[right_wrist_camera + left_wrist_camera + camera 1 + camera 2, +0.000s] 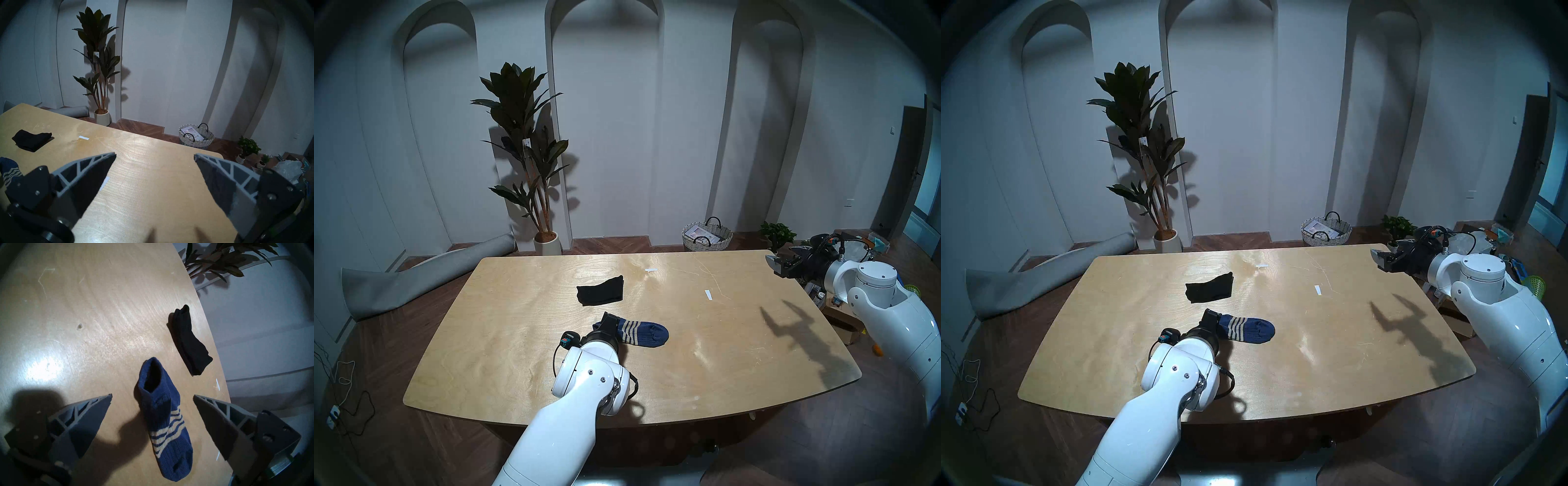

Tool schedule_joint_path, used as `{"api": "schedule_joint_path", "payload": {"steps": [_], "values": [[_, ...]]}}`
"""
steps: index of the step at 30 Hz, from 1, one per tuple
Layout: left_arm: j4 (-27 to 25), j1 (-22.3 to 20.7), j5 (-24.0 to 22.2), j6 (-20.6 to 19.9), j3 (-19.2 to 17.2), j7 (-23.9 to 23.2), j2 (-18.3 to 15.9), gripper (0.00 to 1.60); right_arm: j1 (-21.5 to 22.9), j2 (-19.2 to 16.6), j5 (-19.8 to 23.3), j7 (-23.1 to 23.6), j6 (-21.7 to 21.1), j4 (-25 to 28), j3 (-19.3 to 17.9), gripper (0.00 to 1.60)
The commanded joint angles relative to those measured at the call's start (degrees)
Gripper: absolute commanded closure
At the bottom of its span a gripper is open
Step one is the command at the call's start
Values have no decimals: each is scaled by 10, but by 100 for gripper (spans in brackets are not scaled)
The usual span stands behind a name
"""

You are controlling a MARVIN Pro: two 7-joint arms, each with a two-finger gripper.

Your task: Fold socks in half once and place them neatly on the table

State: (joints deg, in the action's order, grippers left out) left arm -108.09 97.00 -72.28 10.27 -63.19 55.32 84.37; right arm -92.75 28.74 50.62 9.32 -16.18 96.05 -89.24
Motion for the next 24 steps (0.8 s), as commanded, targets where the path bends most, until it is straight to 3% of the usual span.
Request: {"api": "schedule_joint_path", "payload": {"steps": [1, 16, 24], "values": [[15, -35, 5, 14, 7, -17, 10, 0, -12, -11, -1, 1, 14, 8, -22, 0], [68, -61, 4, 26, 2, -37, 22, 0, -12, -7, 2, -8, 16, -3, -26, 0], [86, -66, 9, 25, 5, -36, 21, 26, -11, -8, 3, -12, 15, 0, -27, 0]]}}
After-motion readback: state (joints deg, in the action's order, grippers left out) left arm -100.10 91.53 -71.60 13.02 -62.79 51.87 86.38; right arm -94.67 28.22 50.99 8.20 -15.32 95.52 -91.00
